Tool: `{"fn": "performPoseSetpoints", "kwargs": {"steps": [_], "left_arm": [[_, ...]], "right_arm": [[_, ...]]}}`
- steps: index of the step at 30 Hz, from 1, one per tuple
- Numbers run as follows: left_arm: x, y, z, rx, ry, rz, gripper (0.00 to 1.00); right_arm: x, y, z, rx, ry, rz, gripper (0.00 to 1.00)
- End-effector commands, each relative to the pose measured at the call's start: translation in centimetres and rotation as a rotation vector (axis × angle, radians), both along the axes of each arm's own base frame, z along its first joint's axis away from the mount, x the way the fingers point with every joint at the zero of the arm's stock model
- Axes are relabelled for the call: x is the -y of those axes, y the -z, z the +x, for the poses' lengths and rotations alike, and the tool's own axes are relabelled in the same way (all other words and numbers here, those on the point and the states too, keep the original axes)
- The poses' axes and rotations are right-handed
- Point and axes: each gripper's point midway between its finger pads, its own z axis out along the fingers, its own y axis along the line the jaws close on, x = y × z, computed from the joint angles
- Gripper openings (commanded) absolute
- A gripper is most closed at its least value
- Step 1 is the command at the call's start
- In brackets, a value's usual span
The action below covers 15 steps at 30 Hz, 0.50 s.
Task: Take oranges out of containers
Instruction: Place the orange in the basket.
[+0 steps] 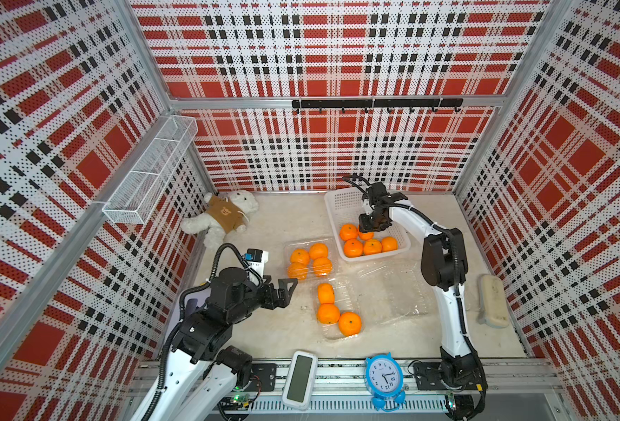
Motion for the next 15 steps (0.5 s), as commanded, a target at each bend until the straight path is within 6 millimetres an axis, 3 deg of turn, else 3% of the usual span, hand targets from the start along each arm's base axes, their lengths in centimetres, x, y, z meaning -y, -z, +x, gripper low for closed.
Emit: {"fn": "performPoseSetpoints", "kwargs": {"steps": [1,5,9,15], "left_arm": [[0.0,0.1,0.2,0.013,-0.002,-0.001,0.99],[0.0,0.1,0.2,0.013,0.000,-0.002,0.99],[0.0,-0.1,0.2,0.017,-0.002,-0.005,0.99],[-0.1,-0.2,0.1,0.021,-0.003,-0.009,0.99]], "right_arm": [[-0.8,-0.8,-0.3,0.007,-0.011,0.031,0.52],[-0.6,-1.1,-0.7,0.000,-0.012,0.011,0.61],[-0.5,-2.7,-1.0,0.019,-0.012,0.002,0.73],[-0.4,-5.4,-2.2,0.021,-0.024,-0.040,0.82]]}}
